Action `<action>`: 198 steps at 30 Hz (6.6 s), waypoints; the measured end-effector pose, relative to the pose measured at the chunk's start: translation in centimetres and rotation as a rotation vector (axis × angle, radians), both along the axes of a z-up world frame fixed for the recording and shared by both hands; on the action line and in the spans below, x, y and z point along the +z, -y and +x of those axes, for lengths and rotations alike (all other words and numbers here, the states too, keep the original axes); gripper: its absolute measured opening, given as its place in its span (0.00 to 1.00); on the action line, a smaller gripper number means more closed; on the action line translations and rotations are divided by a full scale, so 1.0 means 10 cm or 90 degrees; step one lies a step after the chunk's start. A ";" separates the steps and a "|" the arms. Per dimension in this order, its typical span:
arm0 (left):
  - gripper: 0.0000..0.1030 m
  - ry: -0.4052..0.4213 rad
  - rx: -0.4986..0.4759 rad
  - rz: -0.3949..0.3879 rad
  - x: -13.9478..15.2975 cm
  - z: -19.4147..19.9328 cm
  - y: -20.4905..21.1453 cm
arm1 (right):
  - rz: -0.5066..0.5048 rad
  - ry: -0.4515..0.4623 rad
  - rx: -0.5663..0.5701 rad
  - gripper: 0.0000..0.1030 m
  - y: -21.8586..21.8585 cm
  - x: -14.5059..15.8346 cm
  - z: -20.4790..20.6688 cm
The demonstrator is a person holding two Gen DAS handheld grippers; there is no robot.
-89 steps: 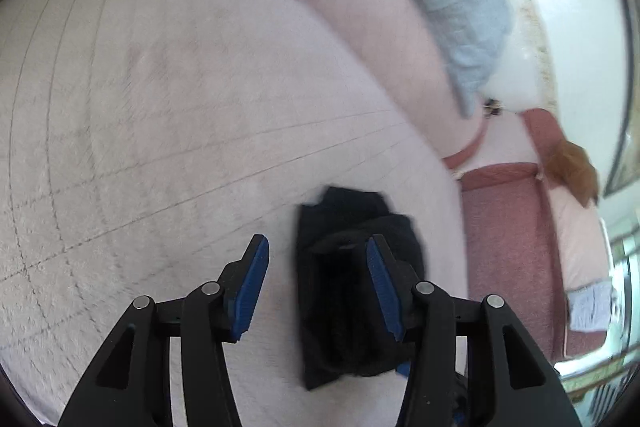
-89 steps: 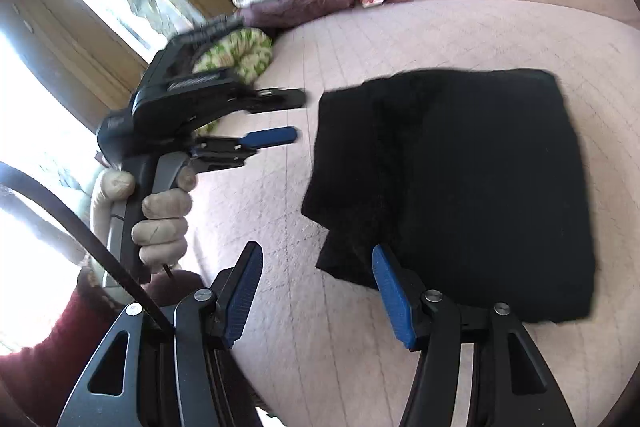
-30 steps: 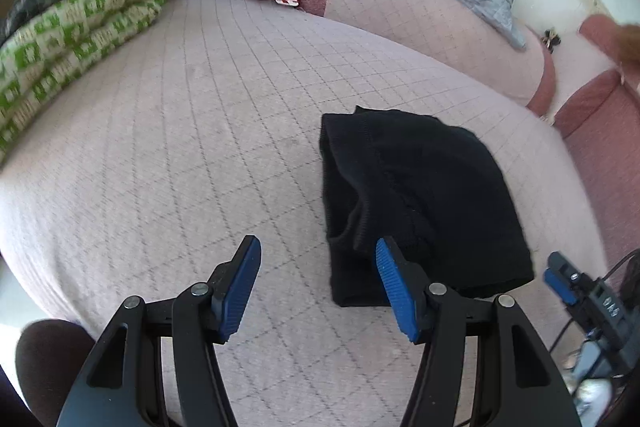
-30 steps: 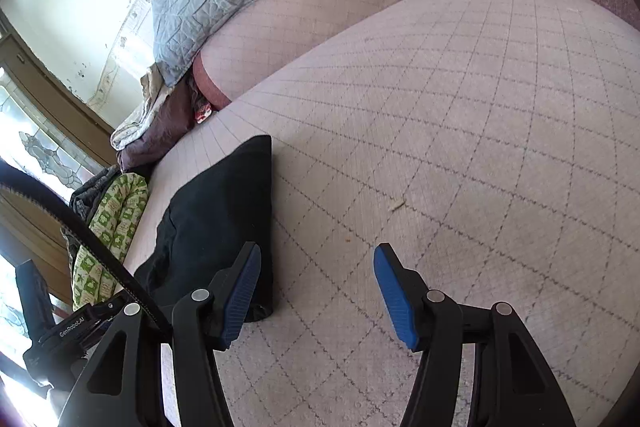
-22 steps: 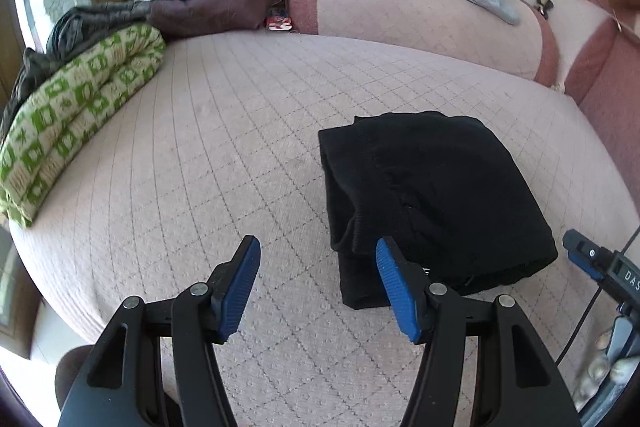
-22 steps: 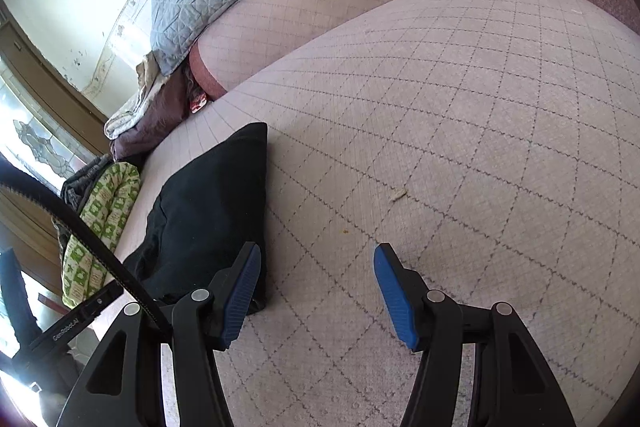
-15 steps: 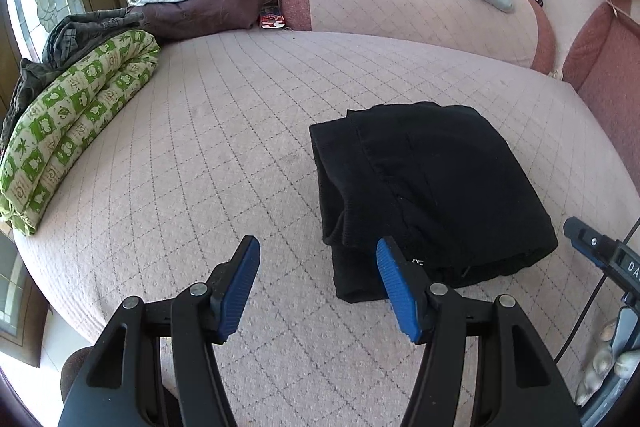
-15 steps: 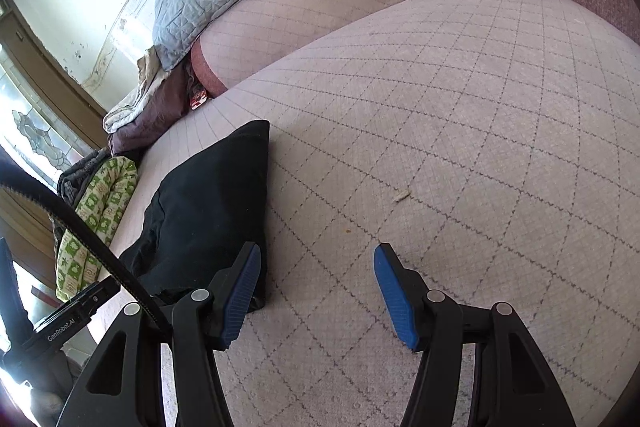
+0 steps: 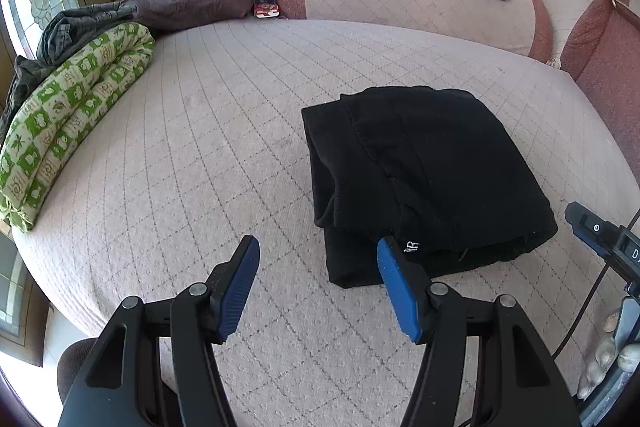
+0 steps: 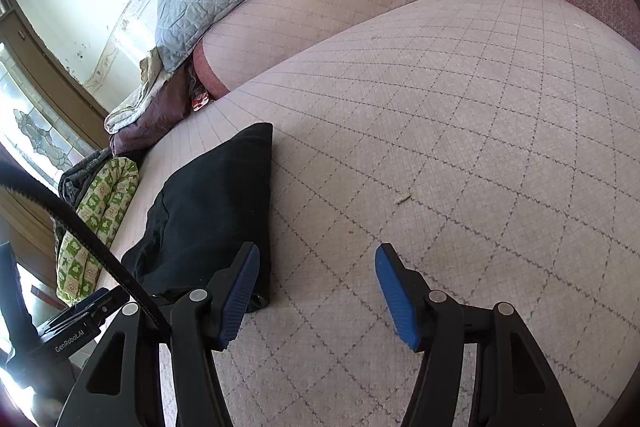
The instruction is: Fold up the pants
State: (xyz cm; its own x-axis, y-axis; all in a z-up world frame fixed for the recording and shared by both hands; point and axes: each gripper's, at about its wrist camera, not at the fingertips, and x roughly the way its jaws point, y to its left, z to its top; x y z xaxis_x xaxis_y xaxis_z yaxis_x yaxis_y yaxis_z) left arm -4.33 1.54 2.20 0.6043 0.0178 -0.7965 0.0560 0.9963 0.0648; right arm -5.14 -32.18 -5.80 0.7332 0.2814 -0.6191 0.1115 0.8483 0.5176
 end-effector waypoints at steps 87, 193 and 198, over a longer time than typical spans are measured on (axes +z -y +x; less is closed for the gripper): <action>0.34 -0.196 -0.108 -0.374 -0.08 2.05 1.07 | 0.044 0.003 0.010 0.48 0.89 0.38 1.42; 0.69 -0.041 -0.055 -0.094 -0.43 0.16 0.44 | -0.246 0.001 -0.025 0.68 -0.07 0.01 -0.10; 0.69 -0.037 -0.073 -0.134 -0.31 0.24 0.42 | -0.210 0.007 -0.011 0.68 -0.02 0.08 -0.10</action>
State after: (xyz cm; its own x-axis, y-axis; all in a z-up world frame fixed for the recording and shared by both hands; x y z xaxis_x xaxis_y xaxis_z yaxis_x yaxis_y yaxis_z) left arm -1.88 -2.69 -0.86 0.5459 -0.2176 -0.8091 0.1667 0.9746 -0.1496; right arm -6.13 -31.97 -5.00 0.7435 0.0542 -0.6665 0.1230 0.9686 0.2159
